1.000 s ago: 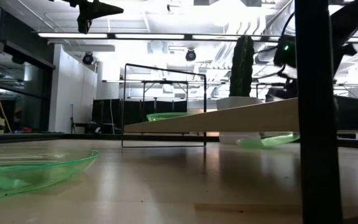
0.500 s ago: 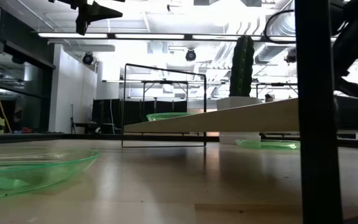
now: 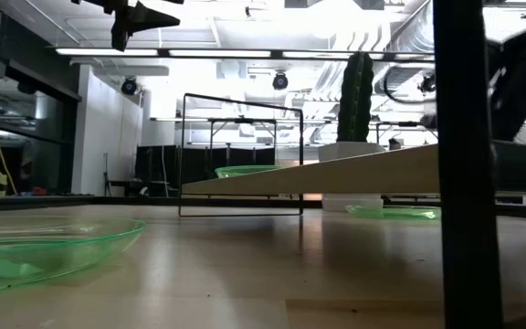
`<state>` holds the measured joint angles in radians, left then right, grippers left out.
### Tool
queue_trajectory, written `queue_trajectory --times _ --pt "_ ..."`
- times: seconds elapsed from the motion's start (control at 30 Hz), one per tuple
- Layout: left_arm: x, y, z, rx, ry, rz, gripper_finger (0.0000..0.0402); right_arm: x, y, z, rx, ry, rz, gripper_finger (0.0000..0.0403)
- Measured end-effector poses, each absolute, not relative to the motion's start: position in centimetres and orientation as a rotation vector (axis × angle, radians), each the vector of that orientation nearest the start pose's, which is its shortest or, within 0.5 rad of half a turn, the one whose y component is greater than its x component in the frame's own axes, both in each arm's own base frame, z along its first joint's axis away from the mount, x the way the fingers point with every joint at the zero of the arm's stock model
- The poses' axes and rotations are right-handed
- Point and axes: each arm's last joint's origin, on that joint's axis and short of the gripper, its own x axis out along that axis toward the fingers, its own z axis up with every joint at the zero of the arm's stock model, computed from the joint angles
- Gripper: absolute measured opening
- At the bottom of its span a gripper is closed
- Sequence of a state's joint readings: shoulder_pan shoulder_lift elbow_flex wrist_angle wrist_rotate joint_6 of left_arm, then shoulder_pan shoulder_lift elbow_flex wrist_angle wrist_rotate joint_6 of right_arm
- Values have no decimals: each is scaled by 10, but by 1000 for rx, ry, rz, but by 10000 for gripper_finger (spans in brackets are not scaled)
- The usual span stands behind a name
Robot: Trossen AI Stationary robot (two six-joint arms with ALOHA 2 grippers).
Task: Place and stack plates onto a shelf
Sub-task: Stack the top green plate on top of the green plate on the shelf
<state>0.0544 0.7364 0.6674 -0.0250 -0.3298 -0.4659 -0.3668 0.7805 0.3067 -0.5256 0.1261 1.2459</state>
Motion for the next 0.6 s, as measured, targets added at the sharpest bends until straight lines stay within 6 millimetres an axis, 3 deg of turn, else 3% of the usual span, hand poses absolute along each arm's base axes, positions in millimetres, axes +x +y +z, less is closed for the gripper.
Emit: queue_trajectory --times 0.23,0.43,0.6 --pt "167 18 315 -448 -1 398 161 117 -56 126 1244 363 -1070 168" --pt "167 18 315 -449 -3 397 161 112 -55 101 1304 288 -1115 176" --pt "167 19 315 -449 -4 398 161 112 -56 93 1312 163 -1116 175"
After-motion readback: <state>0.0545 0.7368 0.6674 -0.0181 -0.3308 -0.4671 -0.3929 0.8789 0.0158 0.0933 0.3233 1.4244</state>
